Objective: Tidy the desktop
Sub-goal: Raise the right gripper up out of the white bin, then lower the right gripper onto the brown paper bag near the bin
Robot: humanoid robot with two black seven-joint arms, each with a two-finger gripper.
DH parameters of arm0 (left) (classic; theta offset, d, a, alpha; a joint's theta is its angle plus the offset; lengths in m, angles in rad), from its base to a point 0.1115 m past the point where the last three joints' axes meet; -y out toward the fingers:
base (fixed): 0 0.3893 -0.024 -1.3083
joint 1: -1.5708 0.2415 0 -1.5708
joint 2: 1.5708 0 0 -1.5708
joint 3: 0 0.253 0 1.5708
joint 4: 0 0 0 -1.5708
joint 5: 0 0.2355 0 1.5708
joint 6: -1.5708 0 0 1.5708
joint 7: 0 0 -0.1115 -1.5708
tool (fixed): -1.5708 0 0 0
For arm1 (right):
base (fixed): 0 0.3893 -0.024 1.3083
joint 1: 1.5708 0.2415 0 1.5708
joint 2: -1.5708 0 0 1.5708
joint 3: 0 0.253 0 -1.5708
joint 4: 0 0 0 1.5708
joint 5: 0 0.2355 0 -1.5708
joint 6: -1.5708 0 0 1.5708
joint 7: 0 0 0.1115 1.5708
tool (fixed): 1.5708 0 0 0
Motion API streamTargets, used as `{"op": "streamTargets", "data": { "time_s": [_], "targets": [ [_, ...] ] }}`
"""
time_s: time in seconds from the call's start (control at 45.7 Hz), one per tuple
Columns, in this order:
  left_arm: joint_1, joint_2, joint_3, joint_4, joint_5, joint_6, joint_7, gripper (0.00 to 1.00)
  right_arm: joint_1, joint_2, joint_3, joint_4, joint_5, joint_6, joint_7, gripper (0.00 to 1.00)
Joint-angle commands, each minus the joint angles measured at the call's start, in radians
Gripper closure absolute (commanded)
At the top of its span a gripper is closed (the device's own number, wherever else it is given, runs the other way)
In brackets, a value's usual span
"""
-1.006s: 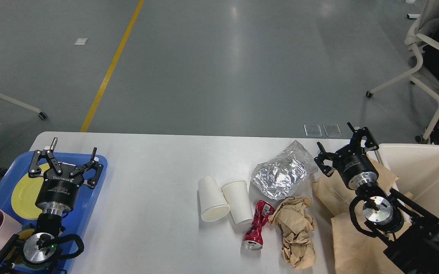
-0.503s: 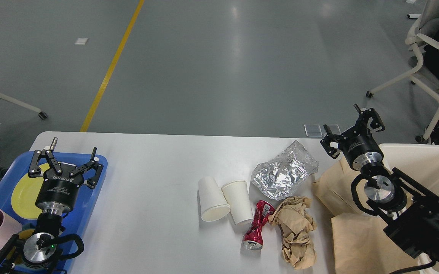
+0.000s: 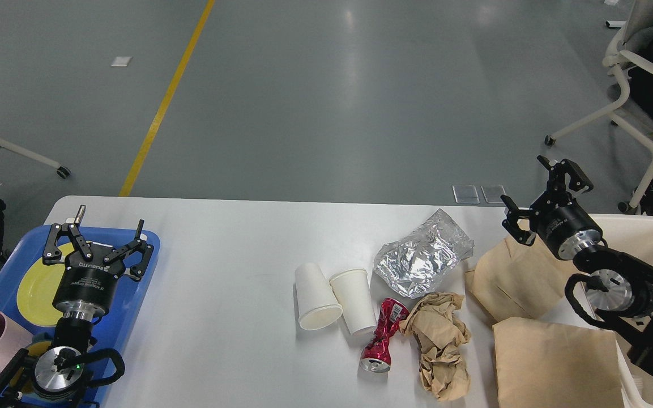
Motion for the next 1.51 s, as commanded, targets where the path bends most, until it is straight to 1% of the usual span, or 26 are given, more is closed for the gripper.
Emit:
{"op": "streamTargets", "data": {
  "time_s": [0.0, 0.066, 0.131, 0.241, 0.306, 0.35, 0.438, 0.525, 0.613, 0.656, 0.7, 0.766, 0.809, 0.831, 0.853, 0.897, 1.006, 1.05, 1.094, 1.138, 1.203, 1.269, 1.356, 1.488],
  "targets": [
    [0.002, 0.000, 0.000, 0.000, 0.000, 0.000, -0.001, 0.04, 0.114, -0.051, -0.210, 0.003, 0.005, 0.027, 0.000, 0.00],
    [0.000, 0.000, 0.000, 0.000, 0.001, 0.000, -0.001, 0.04, 0.203, -0.091, -0.363, 0.001, 0.007, 0.024, -0.002, 0.00],
    [0.000, 0.000, 0.000, 0.000, 0.000, 0.000, -0.001, 0.04, 0.331, -0.120, -0.533, -0.001, 0.009, 0.025, -0.002, 0.00],
    [0.000, 0.000, 0.000, 0.000, 0.001, 0.000, -0.001, 0.04, 0.538, -0.127, -0.854, 0.001, 0.009, 0.028, -0.002, 0.00],
    [0.000, 0.000, 0.000, 0.000, 0.001, 0.000, -0.001, 0.04, 0.673, -0.122, -1.021, 0.004, 0.010, 0.057, -0.002, 0.00],
    [0.000, 0.000, 0.000, 0.000, 0.000, -0.002, -0.001, 0.04, 0.749, -0.113, -1.116, 0.006, 0.010, 0.106, -0.002, 0.00],
    [0.000, 0.000, 0.000, 0.000, 0.001, -0.002, 0.001, 0.04, 0.876, -0.072, -1.282, 0.006, 0.009, 0.259, -0.003, 0.00],
    [0.000, 0.000, 0.000, 0.000, 0.000, -0.002, 0.001, 0.04, 1.010, -0.006, -1.455, 0.006, 0.009, 0.396, -0.008, 0.00],
    [0.000, 0.000, 0.000, 0.000, 0.001, -0.002, -0.001, 0.04, 1.131, 0.091, -1.638, 0.013, 0.005, 0.491, -0.016, 0.00],
    [0.000, 0.000, 0.000, 0.000, 0.000, -0.003, -0.001, 0.04, 1.192, 0.132, -1.725, 0.051, 0.004, 0.528, -0.019, 0.00],
    [0.000, 0.000, 0.000, 0.000, 0.001, -0.003, 0.001, 0.04, 1.250, 0.163, -1.808, 0.100, 0.002, 0.544, -0.029, 0.00],
    [0.002, 0.000, 0.000, 0.000, 0.001, -0.003, 0.001, 0.04, 1.349, 0.197, -1.906, 0.194, -0.001, 0.562, -0.071, 0.00],
    [0.000, 0.000, 0.000, 0.000, 0.001, -0.003, -0.001, 0.04, 1.419, 0.214, -1.954, 0.272, -0.005, 0.564, -0.120, 0.00],
    [0.000, 0.000, 0.000, 0.000, 0.001, -0.003, -0.001, 0.04, 1.453, 0.221, -1.970, 0.315, -0.008, 0.564, -0.150, 0.00],
    [0.000, 0.000, 0.000, 0.000, 0.000, -0.003, -0.001, 0.04, 1.496, 0.231, -1.985, 0.373, -0.011, 0.564, -0.198, 0.00],
    [0.000, 0.000, 0.000, 0.000, 0.001, -0.003, 0.001, 0.04, 1.553, 0.240, -1.993, 0.447, -0.016, 0.562, -0.273, 0.00],
    [0.000, 0.000, 0.000, 0.002, 0.000, -0.003, -0.001, 0.04, 1.677, 0.235, -1.993, 0.634, -0.025, 0.547, -0.448, 0.00],
    [0.000, 0.000, 0.000, 0.002, 0.000, -0.003, 0.001, 0.04, 1.728, 0.226, -1.993, 0.708, -0.027, 0.537, -0.508, 0.03],
    [0.000, 0.000, 0.000, 0.000, 0.000, -0.003, 0.001, 0.04, 1.774, 0.208, -1.993, 0.774, -0.028, 0.533, -0.554, 0.03],
    [0.000, 0.000, 0.000, 0.002, 0.000, -0.003, -0.001, 0.04, 1.820, 0.188, -1.991, 0.840, -0.030, 0.531, -0.577, 0.04],
    [0.000, 0.000, 0.000, 0.002, 0.000, -0.003, 0.001, 0.04, 1.879, 0.162, -1.990, 0.912, -0.030, 0.531, -0.592, 0.04],
    [0.000, 0.000, 0.000, 0.002, 0.000, -0.003, -0.001, 0.04, 1.898, 0.142, -1.987, 0.912, -0.028, 0.547, -0.592, 0.05],
    [0.000, 0.000, 0.000, 0.002, 0.001, -0.005, -0.001, 0.04, 1.897, 0.111, -1.996, 0.912, -0.040, 0.534, -0.595, 0.05],
    [0.000, 0.000, 0.000, 0.002, 0.000, -0.006, 0.001, 0.04, 1.851, 0.039, -2.003, 0.912, -0.122, 0.519, -0.595, 0.10]
  ]
}}
